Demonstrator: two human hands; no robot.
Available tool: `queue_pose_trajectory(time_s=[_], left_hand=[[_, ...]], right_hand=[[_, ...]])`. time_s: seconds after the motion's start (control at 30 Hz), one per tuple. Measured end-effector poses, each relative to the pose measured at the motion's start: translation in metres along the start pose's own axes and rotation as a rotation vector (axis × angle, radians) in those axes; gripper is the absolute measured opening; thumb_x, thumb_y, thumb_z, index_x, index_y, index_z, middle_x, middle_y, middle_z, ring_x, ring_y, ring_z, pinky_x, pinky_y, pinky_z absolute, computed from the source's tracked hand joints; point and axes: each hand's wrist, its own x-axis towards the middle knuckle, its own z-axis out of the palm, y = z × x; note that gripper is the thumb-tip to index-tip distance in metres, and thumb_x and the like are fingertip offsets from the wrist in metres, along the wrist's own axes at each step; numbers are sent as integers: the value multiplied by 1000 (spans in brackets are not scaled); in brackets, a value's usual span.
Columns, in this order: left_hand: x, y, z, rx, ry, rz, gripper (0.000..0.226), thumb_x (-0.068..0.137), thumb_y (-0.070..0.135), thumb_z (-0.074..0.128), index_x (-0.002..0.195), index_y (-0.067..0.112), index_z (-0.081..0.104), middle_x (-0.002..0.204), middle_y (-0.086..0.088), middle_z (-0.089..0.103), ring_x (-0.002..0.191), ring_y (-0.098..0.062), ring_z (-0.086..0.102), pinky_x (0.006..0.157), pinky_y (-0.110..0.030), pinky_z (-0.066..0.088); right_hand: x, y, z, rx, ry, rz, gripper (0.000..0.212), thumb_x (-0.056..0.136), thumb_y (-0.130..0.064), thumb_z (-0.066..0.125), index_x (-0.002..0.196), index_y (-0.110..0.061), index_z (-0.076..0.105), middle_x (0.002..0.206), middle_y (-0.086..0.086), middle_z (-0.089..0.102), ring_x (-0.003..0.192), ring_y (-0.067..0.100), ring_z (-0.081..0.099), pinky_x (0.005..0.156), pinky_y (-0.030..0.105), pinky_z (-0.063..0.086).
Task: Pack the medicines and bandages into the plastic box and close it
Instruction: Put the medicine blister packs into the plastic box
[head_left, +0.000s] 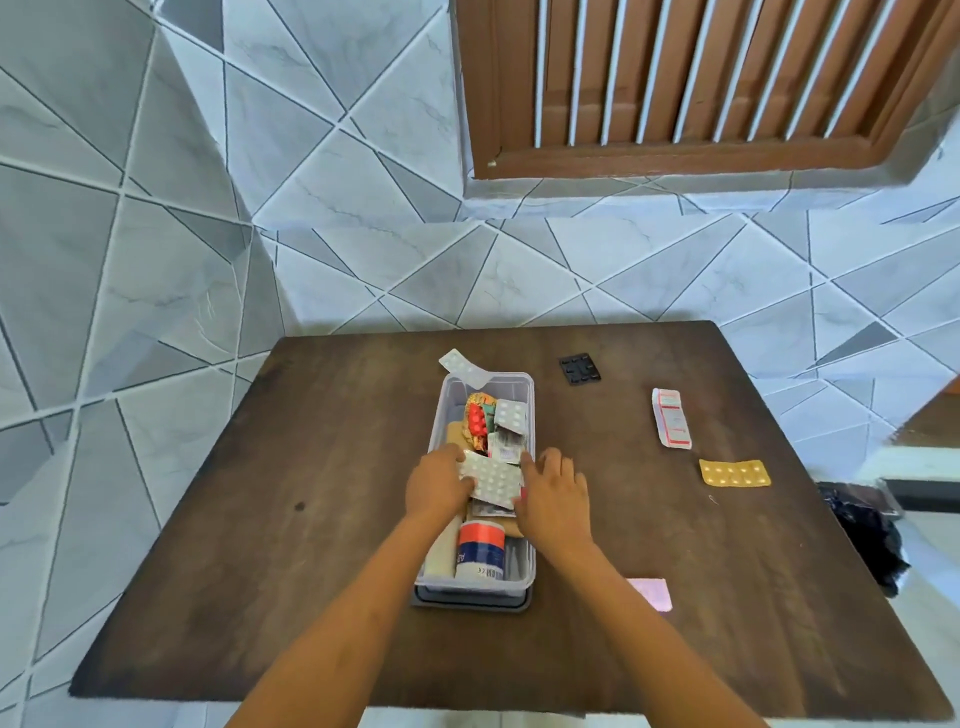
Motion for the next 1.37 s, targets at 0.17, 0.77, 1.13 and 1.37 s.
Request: queue_pose_trajectory(time_s=[0.17, 0.77, 1.13, 1.37], left_hand=[[-3, 3, 1, 272, -31, 103, 30, 87, 27, 57, 114, 13, 58, 123, -11, 54, 107, -28, 57, 83, -38, 50], [-15, 95, 52, -31, -119, 533, 11, 83, 21, 60, 88, 18, 69, 96, -6, 68, 91, -24, 63, 80, -37, 52], [5, 35, -16, -17, 146, 222, 21, 91, 24, 53, 105, 18, 67, 113, -5, 69, 101, -25, 63, 78, -30, 48], [-5, -13, -39, -31, 179, 75, 18, 88, 23, 54, 101, 19, 67, 110, -3, 66, 92, -18, 62, 68, -26, 43]], right_hand=[[-11, 13, 4, 167, 1, 18, 53, 92, -37, 45, 140, -21, 30, 142, 8, 38, 127, 24, 41, 105, 37, 35], [-92, 113, 1, -17, -291, 355, 42, 78, -27, 65, 116, -18, 49, 126, 10, 50, 118, 29, 45, 96, 38, 38], [-44, 53, -35, 724, 111, 410, 26, 74, -19, 74, 64, -20, 49, 75, 15, 70, 65, 28, 65, 56, 36, 50], [-31, -11, -25, 294, 139, 154, 23, 84, -33, 58, 76, -12, 62, 77, 7, 69, 81, 24, 58, 68, 33, 45]])
